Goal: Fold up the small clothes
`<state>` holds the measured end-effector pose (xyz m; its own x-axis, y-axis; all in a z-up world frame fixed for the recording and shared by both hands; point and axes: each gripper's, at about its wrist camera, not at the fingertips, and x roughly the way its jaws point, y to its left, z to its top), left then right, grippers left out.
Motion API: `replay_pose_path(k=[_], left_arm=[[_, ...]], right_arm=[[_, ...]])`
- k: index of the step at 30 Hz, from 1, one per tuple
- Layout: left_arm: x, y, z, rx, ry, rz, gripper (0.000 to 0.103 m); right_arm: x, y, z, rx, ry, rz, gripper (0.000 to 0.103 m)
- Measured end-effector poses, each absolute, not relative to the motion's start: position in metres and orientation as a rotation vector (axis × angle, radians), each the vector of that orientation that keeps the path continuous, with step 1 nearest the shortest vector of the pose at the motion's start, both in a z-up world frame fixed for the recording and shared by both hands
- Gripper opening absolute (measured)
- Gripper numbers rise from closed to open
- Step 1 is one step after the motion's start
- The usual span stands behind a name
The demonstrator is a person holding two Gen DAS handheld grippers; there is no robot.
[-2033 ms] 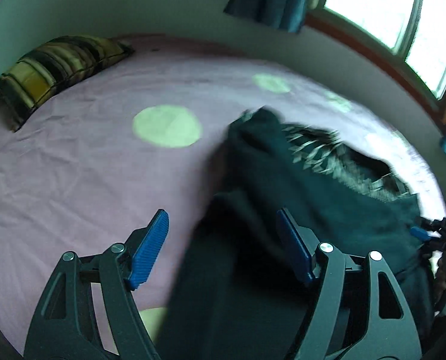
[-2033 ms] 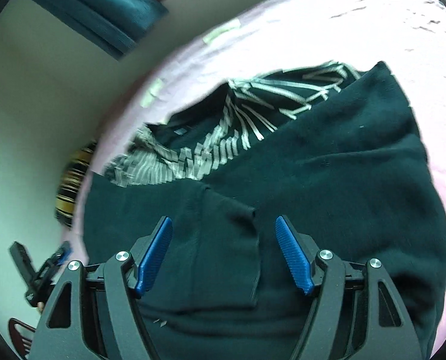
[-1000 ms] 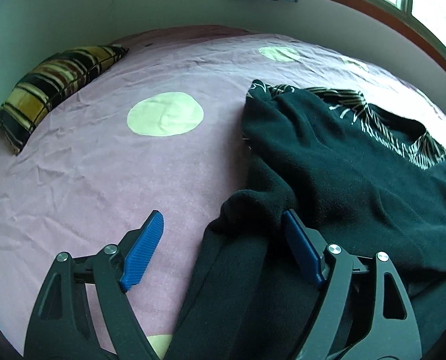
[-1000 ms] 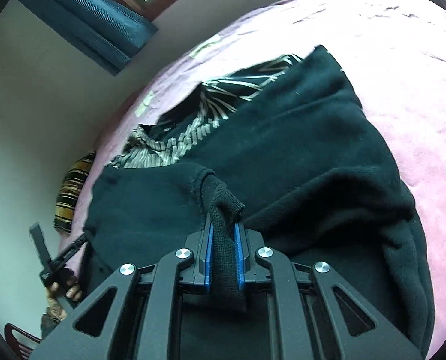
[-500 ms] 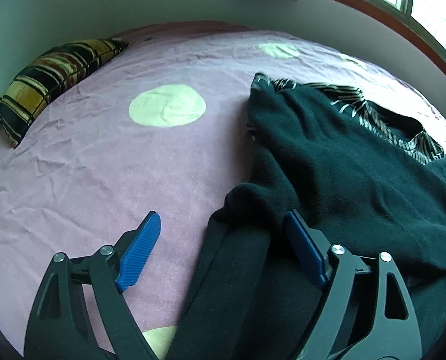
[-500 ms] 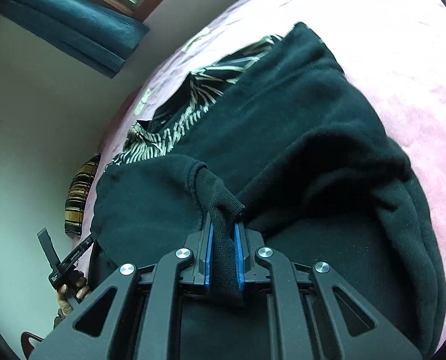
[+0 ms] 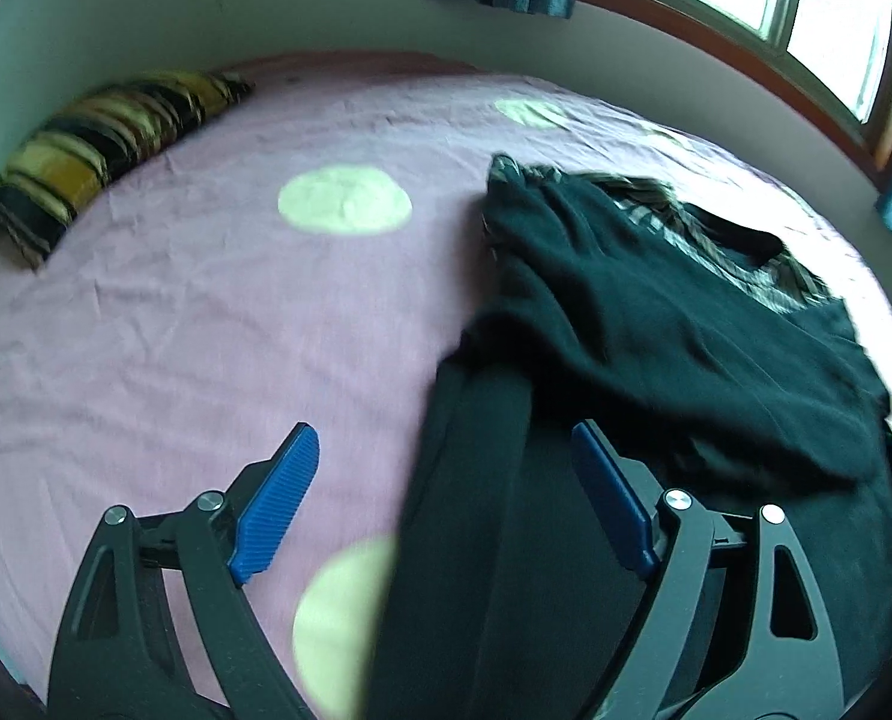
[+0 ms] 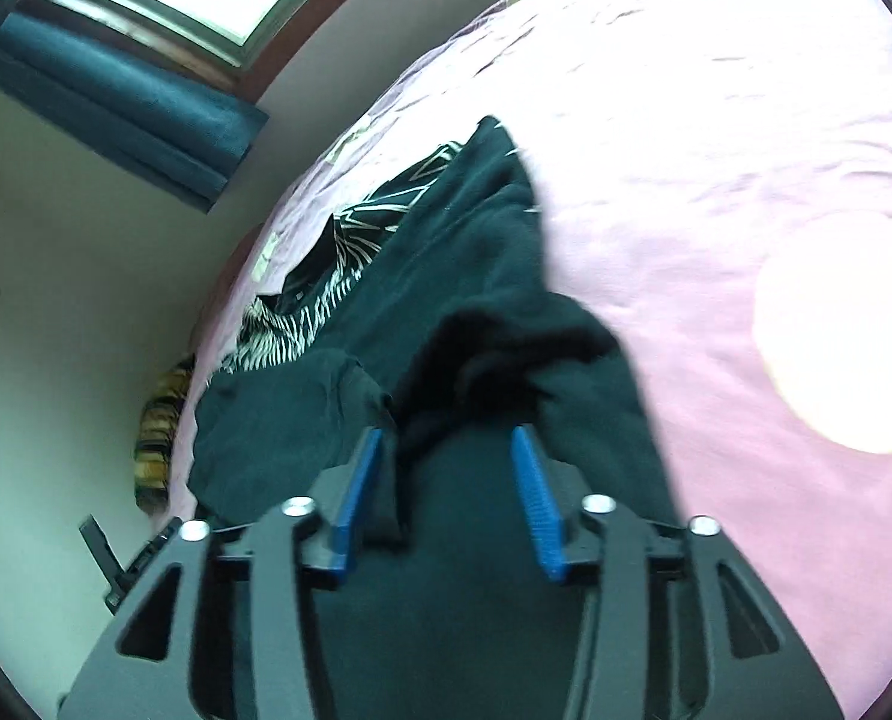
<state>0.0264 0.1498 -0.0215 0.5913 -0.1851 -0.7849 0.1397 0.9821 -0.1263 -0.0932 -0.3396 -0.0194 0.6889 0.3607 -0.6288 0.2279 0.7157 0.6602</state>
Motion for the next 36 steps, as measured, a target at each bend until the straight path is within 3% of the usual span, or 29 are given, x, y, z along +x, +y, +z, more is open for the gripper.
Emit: replay_pose_path(k=[14,26,29,31,36], left_arm=[[-0.098,0.226,-0.041,-0.303,1.150,-0.447,0.086],[-0.146,0.220,-0.056,-0.463,1.194,-0.617,0.083],[-0.144,0.208,-0.058,-0.467,1.200,-0.632,0.071],[-0.142,0.202,-0.059,-0.465,1.190,-0.624,0.069],[-0.145,0.196,-0.057,-0.393,1.179,-0.579,0.050]], right_arm=[[-0.235,-0.376,-0.045,0.835,0.933,0.235,0.057],[-0.272,-0.364,-0.068,0.955,0.937,0.487,0.061],[-0.270,-0.351,-0.068,0.952,0.948,0.564,0.062],[-0.269,-0.341,-0.064,0.896,0.953,0.582,0.067],[-0.270,-0.340,-0.063,0.910,0.957,0.594,0.065]])
